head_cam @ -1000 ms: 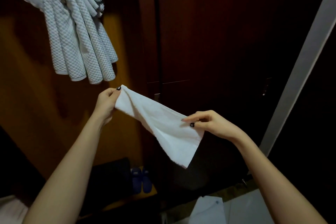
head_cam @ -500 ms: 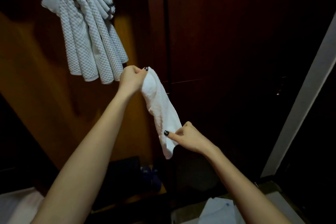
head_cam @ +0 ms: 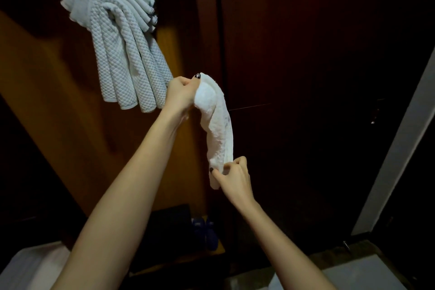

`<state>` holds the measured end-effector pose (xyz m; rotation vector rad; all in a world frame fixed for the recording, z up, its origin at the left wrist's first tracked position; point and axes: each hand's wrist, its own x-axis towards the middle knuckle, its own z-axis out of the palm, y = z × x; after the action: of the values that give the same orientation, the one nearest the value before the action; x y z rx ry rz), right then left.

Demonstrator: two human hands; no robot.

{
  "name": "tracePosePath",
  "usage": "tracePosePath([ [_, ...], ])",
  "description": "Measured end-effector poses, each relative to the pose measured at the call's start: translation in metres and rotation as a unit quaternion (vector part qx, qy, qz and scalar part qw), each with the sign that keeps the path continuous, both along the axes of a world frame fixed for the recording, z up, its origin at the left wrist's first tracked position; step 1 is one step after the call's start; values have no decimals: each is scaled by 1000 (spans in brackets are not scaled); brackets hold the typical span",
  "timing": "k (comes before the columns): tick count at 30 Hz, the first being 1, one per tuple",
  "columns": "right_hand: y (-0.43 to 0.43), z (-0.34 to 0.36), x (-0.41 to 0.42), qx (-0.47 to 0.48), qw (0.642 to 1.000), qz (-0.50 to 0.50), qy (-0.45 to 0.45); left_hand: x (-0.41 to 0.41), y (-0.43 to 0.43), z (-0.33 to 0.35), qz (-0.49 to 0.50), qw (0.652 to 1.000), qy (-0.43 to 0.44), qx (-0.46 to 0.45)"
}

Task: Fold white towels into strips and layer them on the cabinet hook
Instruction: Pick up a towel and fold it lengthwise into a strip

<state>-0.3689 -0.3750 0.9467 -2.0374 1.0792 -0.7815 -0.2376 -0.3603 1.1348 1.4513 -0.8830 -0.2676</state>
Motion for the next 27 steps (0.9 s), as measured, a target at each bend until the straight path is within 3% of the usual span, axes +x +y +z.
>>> tracePosePath([
  [7,-28,-5,-43,-47,995,3,-91,36,11,-3,35,999,15,1],
  [13,-51,6,-93,78,974,64,-204,64,20,-28,48,992,-103,58],
  [18,-62,19,-117,136,959,100,-226,71,25,-57,29,992,-100,76],
  [22,-67,24,-128,231,917,163,-282,73,31,-71,33,995,-78,51],
  [27,-76,32,-114,281,868,86,-401,91,42,-73,-23,997,-71,28],
])
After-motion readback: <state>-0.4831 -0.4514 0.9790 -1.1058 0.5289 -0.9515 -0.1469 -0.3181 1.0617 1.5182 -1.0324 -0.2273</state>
